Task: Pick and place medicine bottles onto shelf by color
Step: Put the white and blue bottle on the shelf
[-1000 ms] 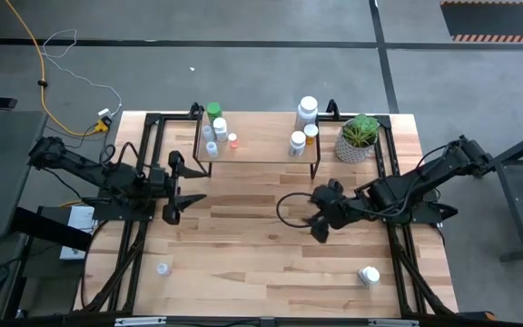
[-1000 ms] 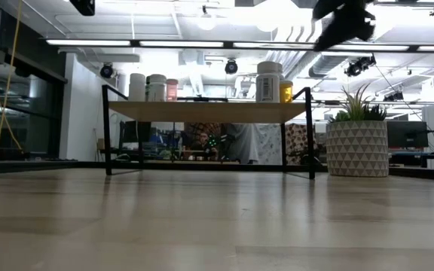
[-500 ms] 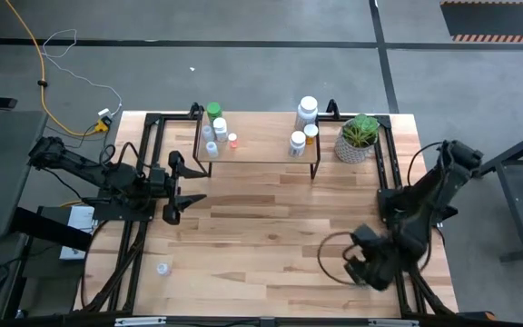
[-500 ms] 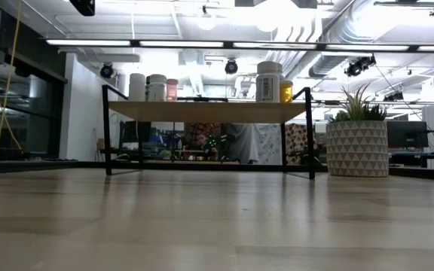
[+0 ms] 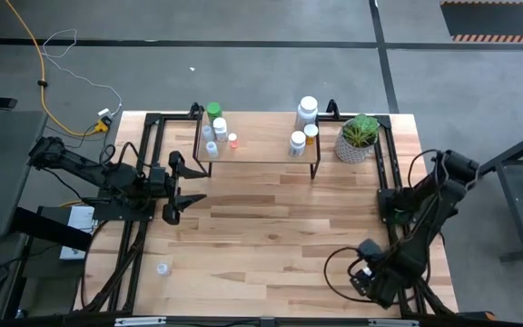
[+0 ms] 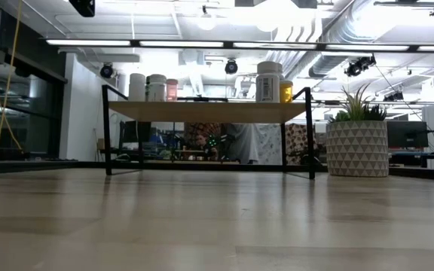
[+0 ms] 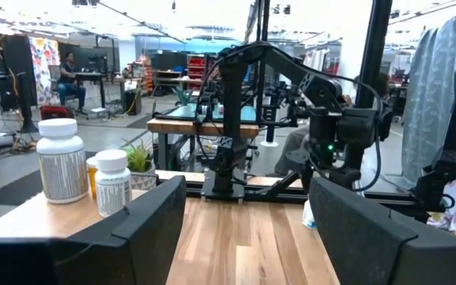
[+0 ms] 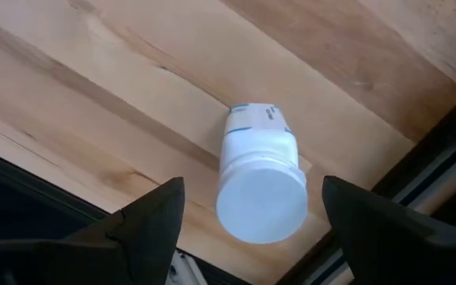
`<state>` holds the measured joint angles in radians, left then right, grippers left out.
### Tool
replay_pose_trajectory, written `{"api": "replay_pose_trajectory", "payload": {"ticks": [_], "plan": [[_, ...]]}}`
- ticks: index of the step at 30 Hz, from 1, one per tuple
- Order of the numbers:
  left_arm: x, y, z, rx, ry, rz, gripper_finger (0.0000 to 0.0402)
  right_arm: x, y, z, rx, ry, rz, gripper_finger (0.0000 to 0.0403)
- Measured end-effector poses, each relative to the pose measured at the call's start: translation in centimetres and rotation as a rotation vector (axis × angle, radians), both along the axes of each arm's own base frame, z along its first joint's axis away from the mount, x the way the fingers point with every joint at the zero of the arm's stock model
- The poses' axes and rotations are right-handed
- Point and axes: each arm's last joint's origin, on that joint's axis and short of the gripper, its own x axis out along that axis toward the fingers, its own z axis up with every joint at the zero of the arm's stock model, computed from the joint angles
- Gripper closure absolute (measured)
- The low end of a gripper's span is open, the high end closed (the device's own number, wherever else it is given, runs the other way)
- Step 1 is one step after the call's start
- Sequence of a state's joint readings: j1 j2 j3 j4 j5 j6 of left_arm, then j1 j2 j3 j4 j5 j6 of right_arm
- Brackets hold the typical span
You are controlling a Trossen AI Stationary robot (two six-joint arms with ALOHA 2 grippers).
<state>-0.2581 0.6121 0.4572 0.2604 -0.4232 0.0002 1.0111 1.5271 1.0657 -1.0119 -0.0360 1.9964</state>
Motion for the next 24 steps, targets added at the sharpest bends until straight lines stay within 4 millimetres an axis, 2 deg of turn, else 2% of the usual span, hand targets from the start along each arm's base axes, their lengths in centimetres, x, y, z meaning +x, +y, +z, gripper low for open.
{"api": "replay_pose_trajectory", "payload": {"ticks": [11, 14, 20, 24], "plan": [[0.0, 0.0, 0.0, 0.002, 0.001, 0.008, 0.0142, 0.5, 1.1, -2.4, -0.034, 0.077, 0.081, 0.0118], [0.0, 0.0, 0.0, 0.002, 0.001, 0.008, 0.0142, 0.5, 1.0, -2.3, -0.038, 0.070, 0.080, 0.0147], [0.0, 0.0, 0.0, 0.000, 0.000, 0.008, 0.0142, 0.3, 0.6, -1.4, -0.020, 0.052, 0.086, 0.0254], [0.0, 0.0, 0.0, 0.002, 0.001, 0.008, 0.0142, 0.9, 0.1, 0.0, 0.001, -0.026, 0.133, 0.0254]]}}
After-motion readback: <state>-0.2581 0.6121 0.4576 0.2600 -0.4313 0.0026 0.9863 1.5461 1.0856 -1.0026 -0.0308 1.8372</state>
